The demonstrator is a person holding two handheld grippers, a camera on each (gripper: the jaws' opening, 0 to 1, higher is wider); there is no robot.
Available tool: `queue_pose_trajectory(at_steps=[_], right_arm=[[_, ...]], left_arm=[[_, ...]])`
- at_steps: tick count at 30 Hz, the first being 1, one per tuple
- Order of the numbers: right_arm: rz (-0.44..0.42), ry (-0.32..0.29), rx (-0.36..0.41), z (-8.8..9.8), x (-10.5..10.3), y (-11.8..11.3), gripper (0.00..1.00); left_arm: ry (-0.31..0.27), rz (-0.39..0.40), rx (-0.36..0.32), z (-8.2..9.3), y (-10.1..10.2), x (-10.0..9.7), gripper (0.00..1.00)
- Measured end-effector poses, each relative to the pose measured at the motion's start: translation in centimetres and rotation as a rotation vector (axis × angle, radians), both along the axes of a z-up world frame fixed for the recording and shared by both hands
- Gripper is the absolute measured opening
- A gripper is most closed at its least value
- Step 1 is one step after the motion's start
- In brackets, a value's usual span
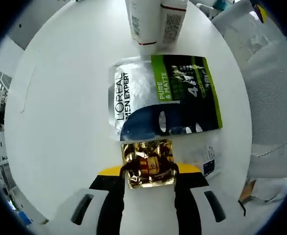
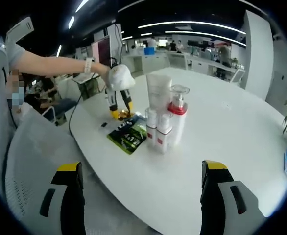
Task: Arrange the skincare products in the storage area until every visible bottle or jar stands upright without overlapping.
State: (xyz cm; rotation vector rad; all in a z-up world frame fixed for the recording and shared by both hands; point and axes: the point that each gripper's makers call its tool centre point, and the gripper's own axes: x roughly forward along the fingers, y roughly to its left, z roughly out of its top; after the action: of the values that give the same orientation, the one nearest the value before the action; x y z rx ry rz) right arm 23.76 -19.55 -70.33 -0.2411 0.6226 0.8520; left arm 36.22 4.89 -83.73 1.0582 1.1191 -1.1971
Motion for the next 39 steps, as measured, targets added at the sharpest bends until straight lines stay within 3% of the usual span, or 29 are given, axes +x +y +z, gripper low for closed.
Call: queue_pose_trajectory(at_steps=[14, 20, 26, 32, 39], right_arm=[[0.006, -0.006, -0.006, 1.1, -0.4, 1.1, 1.00], [-0.033, 0.016, -0.039, 1.1, -0.3, 1.2, 1.00], [-0.087, 0.050, -0.061, 1.3, -0.1, 1.2, 1.00], [-0.074, 0.066, -0.079, 1.6, -0.7, 2.4, 1.00], [-0.067, 0.067, -0.082, 2.5, -1.2, 3.9, 1.00]], left_arm=[[-0.001, -0.026, -0.008, 0.0, 0.1, 0.3, 0.43], [-0.003, -0.014, -0.020, 0.2, -0.2, 0.1, 0.48], [-0.040, 0.039, -0.056, 1.4, -0.2, 0.2, 0.49], [-0.101, 0.108, -0.067, 3.3, 0.9, 0.2, 0.51], [-0.127, 0.176, -0.098, 4.4, 2.6, -2.0, 0.51]])
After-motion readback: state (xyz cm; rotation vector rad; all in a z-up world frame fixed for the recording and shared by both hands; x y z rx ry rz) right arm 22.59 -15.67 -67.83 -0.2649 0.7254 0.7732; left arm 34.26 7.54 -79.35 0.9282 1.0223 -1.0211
